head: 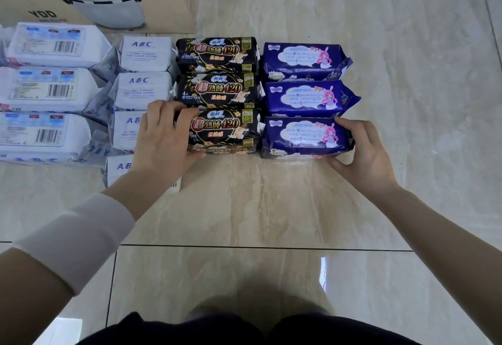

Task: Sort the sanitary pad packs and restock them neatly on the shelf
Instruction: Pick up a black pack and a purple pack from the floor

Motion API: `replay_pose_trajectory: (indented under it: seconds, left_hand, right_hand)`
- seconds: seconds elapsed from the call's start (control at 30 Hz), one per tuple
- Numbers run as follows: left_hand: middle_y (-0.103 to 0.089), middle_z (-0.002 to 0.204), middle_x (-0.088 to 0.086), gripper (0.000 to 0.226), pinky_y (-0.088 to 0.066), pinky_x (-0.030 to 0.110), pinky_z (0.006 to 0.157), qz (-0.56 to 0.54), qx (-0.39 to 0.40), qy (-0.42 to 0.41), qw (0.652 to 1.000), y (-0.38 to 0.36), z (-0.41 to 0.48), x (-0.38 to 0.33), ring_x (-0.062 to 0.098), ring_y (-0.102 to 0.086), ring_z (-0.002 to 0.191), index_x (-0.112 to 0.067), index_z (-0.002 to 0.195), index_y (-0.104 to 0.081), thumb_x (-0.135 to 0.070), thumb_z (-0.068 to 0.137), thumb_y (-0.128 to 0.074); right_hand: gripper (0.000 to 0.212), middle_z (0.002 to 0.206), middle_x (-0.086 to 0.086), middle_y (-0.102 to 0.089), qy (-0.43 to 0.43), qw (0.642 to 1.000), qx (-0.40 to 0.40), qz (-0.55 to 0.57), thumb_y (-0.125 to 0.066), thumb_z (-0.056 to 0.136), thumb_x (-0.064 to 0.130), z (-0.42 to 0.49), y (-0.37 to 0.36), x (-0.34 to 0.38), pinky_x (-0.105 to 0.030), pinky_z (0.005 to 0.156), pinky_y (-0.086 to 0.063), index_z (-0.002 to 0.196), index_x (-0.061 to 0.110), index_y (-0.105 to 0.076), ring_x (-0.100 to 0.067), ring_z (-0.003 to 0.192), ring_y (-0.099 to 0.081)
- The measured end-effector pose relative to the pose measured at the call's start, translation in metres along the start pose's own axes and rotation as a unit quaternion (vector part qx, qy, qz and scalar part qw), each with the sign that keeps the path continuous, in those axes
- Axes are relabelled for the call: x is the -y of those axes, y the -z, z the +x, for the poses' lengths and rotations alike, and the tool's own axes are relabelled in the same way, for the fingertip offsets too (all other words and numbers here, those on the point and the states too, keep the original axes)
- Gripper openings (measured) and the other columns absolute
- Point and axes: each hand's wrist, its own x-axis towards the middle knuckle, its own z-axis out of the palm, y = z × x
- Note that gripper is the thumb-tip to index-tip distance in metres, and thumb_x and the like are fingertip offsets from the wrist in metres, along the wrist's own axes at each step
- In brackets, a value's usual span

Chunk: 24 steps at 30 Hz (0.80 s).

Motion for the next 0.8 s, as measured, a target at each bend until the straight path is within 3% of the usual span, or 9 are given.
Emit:
replay_pose_trajectory:
  seconds: [0.1,0.23,0.33,0.43,0.53,0.67,0.8]
  left_hand:
    - [-0.054,0.120,0.016,0.080,-0.035,0.046,0.084,-0.015,-0.004,-0.016,1.000,0.014,-0.001,-0.005,0.029,-0.033,0.107,-0.008,0.121,-0.052,-0.039,0.054,-0.083]
    - [-0.055,0.125,0.016,0.073,-0.033,0.047,0.090,-0.009,0.049,-0.041,0.998,0.070,0.004,-0.024,0.033,-0.043,0.113,-0.005,0.123,-0.052,-0.039,0.064,-0.079]
    - [-0.049,0.133,0.012,0.066,-0.028,0.044,0.099,-0.004,0.106,-0.046,0.993,0.138,0.016,-0.051,0.033,-0.039,0.123,-0.007,0.130,-0.047,-0.040,0.077,-0.068]
    - [-0.037,0.142,0.006,0.060,-0.020,0.037,0.107,0.009,0.143,-0.053,0.988,0.217,0.025,-0.076,0.026,-0.028,0.132,-0.013,0.137,-0.036,-0.044,0.088,-0.052]
    - [-0.033,0.144,0.005,0.055,-0.016,0.036,0.110,0.009,0.163,-0.045,0.986,0.309,0.028,-0.095,0.025,-0.022,0.136,-0.015,0.138,-0.032,-0.040,0.091,-0.049]
    - [-0.035,0.142,0.005,0.050,-0.016,0.036,0.111,0.007,0.168,-0.031,0.985,0.455,0.021,-0.111,0.026,-0.025,0.134,-0.014,0.136,-0.034,-0.037,0.093,-0.046]
    - [-0.037,0.140,0.005,0.049,-0.017,0.038,0.110,-0.008,0.163,0.015,0.987,0.594,0.009,-0.113,0.025,-0.029,0.131,-0.015,0.135,-0.035,-0.036,0.093,-0.048]
  right_hand:
    - [0.076,0.122,-0.014,-0.049,-0.014,1.000,0.001,-0.002,-0.080,0.068,0.026,-0.002,0.009,0.009,-0.031,0.082,-0.049,0.133,0.011,-0.044,-0.017,0.106,-0.049]
    - [0.067,0.124,-0.016,-0.049,-0.066,0.998,0.004,-0.016,-0.076,0.073,0.024,0.001,0.046,0.050,-0.050,0.087,-0.048,0.131,0.011,-0.046,-0.031,0.113,-0.050]
    - [0.062,0.125,-0.018,-0.050,-0.082,0.995,0.039,-0.050,-0.074,0.076,0.023,0.011,0.092,0.099,-0.051,0.091,-0.043,0.129,0.007,-0.048,-0.037,0.114,-0.049]
    - [0.060,0.128,-0.016,-0.048,-0.080,0.991,0.074,-0.076,-0.070,0.079,0.027,0.024,0.155,0.157,-0.047,0.097,-0.037,0.131,0.008,-0.047,-0.036,0.118,-0.046]
    - [0.059,0.134,-0.013,-0.043,-0.077,0.986,0.119,-0.091,-0.064,0.084,0.030,0.036,0.231,0.222,-0.041,0.106,-0.028,0.135,0.011,-0.042,-0.032,0.125,-0.038]
    - [0.056,0.140,-0.010,-0.038,-0.052,0.979,0.159,-0.117,-0.057,0.089,0.031,0.045,0.345,0.313,-0.036,0.110,-0.018,0.138,0.012,-0.038,-0.028,0.132,-0.030]
    - [0.056,0.138,-0.013,-0.039,-0.033,0.974,0.172,-0.147,-0.057,0.088,0.029,0.055,0.449,0.399,-0.040,0.112,-0.020,0.137,0.010,-0.039,-0.031,0.132,-0.030]
